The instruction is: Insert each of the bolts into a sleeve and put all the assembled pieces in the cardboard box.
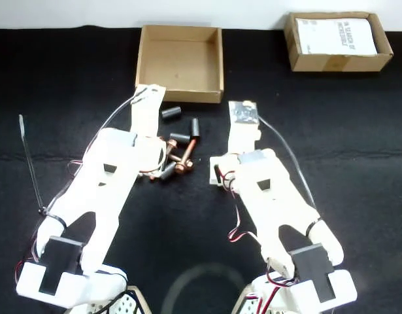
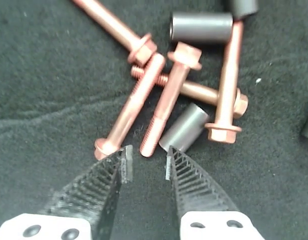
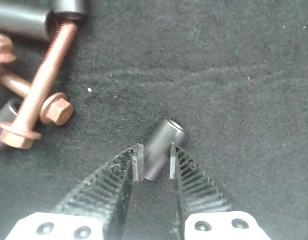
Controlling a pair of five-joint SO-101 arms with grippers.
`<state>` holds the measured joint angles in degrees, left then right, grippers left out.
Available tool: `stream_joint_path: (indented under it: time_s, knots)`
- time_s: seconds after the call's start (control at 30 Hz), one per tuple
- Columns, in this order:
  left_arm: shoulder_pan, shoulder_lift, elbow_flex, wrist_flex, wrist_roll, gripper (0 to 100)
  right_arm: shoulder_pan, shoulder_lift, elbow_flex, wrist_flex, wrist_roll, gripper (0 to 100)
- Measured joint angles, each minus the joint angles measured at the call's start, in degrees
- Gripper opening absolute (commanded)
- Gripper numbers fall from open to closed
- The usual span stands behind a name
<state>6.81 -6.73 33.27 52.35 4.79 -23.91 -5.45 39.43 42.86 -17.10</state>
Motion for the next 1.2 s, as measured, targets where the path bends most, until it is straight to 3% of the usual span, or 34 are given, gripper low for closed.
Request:
stream_joint_path:
  time_s: [0.87,1.0,1.2]
  knots:
    - [-5.19,0.0,0.18,0.0,0.0,13,-0.35,9.85,-5.01,0.09,0.0,7.9]
    - [-5.19,0.0,1.23,-0.62,0.0,13,-0.35,10.73,-5.63,0.26,0.0,0.5]
    - [-5.19,0.0,2.73,-3.25,0.0,13,0.0,14.42,-10.9,5.1,3.6,0.8]
